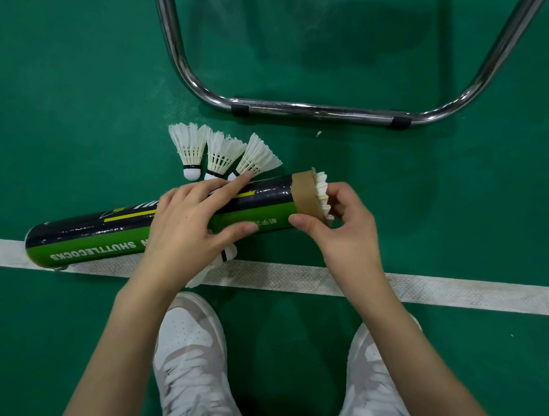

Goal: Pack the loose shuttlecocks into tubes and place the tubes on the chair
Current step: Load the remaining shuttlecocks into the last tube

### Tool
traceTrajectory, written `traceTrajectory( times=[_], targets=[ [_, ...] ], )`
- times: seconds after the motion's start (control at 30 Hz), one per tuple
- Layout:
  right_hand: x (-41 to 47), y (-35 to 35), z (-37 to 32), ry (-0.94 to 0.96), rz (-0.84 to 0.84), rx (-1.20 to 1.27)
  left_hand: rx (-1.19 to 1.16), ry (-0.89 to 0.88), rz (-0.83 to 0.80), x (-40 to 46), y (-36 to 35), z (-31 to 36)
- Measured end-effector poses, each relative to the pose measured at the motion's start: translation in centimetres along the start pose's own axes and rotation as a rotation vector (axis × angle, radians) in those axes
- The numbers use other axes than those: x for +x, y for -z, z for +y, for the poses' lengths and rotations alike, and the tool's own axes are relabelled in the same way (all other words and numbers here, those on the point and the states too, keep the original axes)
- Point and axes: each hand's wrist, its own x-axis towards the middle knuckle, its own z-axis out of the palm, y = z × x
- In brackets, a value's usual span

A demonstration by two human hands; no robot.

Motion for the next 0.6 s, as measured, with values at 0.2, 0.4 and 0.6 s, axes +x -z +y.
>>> traceTrajectory(
  times=[0.2,0.4,0.6],
  targets=[
    [0.0,0.2,0.5,0.004,-0.018,0.027,0.039,0.045,0.164,-0.5,-0.9,0.1],
    [-0.1,0.3,0.9,-0.008,-0.044,0.038,0.116,0.06,0.223,-0.5,-1.4,-0.5],
    [0.0,0.6,1.3,-0.008,-0.052,0.045,0.113,0.163,0.229,-0.2,-1.4,-1.2]
  ],
)
